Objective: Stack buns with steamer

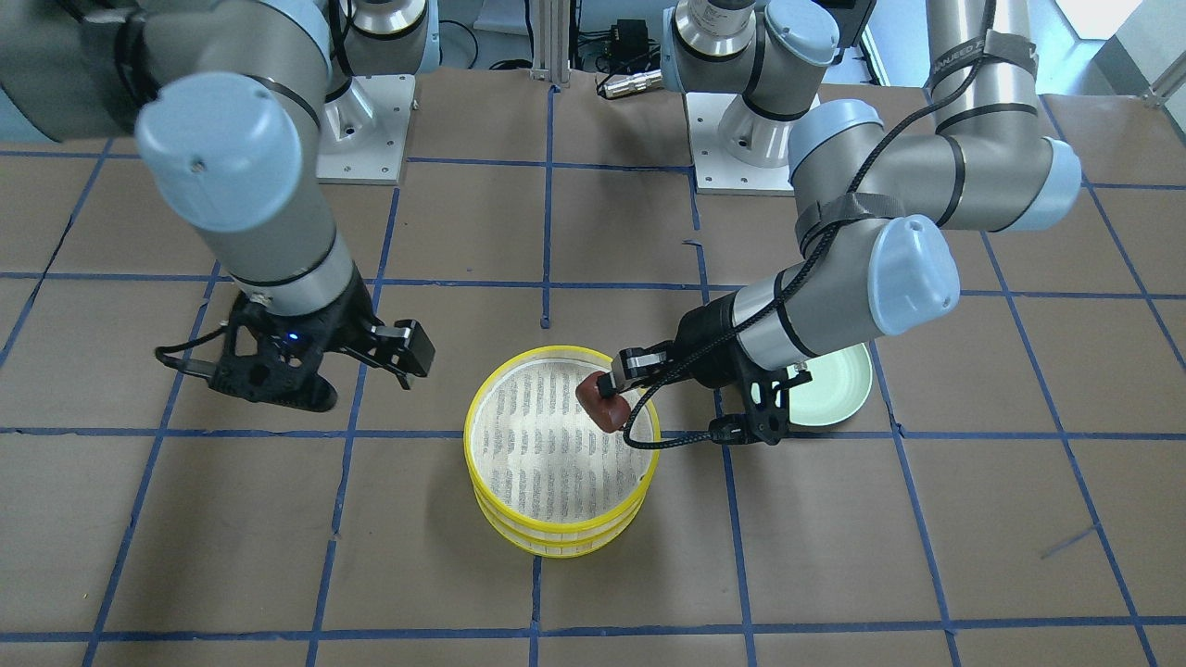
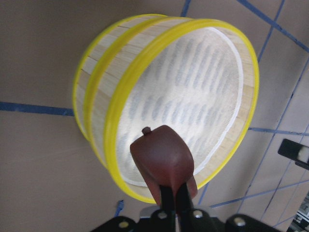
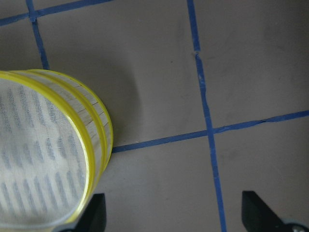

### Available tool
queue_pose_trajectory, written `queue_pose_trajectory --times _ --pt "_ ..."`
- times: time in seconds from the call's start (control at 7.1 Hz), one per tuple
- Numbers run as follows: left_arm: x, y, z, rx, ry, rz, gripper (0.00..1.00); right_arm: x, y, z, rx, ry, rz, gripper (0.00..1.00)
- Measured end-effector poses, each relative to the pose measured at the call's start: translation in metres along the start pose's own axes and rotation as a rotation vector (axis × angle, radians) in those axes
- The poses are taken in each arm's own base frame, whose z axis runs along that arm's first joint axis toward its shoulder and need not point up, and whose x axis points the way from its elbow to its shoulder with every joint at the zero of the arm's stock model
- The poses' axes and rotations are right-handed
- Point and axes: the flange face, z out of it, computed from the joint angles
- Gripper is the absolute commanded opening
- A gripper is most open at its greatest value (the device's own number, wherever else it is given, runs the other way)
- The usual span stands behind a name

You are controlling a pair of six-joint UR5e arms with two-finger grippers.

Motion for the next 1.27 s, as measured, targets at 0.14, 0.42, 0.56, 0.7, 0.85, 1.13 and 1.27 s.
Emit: queue_pose_trajectory --times 0.14,0.42,0.56,0.7,0.85,1.13,1.27 --pt "0.004 0.000 0.002 0.014 -0.017 0.005 0.81 0.020 0.013 -0.029 0.000 -0.011 -0.024 0.99" --pt "0.013 0.008 -0.018 0.071 -0.088 0.033 0.86 0.040 0.040 -0.069 0.005 -0.018 -0.094 0.99" --pt "0.019 0.023 -0.045 0.102 -0.199 0.089 0.86 0.053 0.041 -0.075 0.006 -0.018 -0.129 0.99" --pt "0.024 0.048 -0.082 0.093 -0.344 0.171 0.87 0.065 0.042 -0.078 0.001 -0.017 -0.143 0.99" --pt "0.031 0.077 -0.119 0.071 -0.479 0.222 0.87 0.067 0.046 -0.081 -0.005 -0.014 -0.150 1.00" --pt "0.029 0.107 -0.156 0.031 -0.693 0.275 0.89 0.067 0.051 -0.082 -0.017 -0.006 -0.157 1.00" --pt "0.026 0.113 -0.160 0.023 -0.728 0.287 0.89 0.068 0.053 -0.082 -0.031 -0.005 -0.157 1.00"
